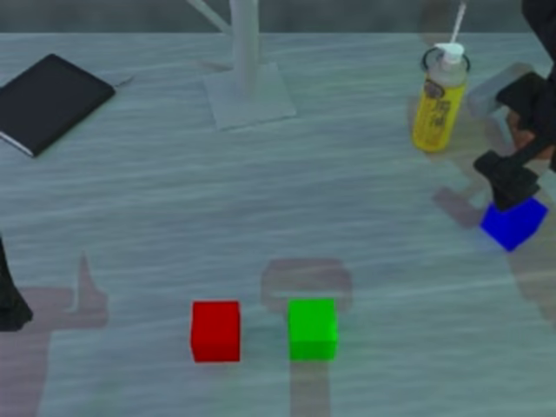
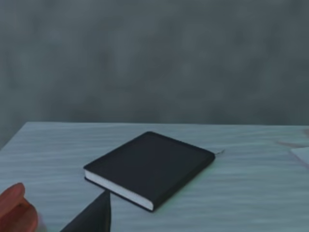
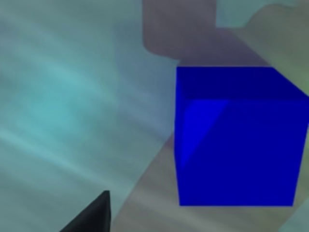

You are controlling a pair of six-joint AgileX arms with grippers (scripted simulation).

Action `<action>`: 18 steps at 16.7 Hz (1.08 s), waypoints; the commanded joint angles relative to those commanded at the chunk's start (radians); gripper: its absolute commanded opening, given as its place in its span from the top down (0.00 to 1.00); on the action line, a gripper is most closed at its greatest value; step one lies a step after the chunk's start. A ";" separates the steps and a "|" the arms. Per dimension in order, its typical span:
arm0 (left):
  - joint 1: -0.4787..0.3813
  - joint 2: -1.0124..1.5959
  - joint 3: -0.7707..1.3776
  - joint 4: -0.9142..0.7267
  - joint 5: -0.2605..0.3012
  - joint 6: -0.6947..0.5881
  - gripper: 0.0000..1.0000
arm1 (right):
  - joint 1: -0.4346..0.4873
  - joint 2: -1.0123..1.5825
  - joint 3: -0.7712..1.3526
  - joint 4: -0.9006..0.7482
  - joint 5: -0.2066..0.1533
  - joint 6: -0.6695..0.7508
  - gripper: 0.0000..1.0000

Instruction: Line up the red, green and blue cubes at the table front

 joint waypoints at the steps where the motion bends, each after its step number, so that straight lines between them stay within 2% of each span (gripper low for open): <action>1: 0.000 0.000 0.000 0.000 0.000 0.000 0.00 | 0.002 0.004 -0.011 0.013 0.000 -0.001 0.00; 8: 0.000 0.000 0.000 0.000 0.000 0.000 0.00 | 0.006 0.086 -0.168 0.258 0.001 0.003 0.00; 13: 0.000 0.000 0.000 0.000 0.000 0.000 0.00 | 0.006 0.094 -0.180 0.274 0.001 0.003 0.00; 18: 0.000 0.000 0.000 0.000 0.000 0.000 0.00 | 0.006 0.094 -0.180 0.274 0.001 0.003 0.38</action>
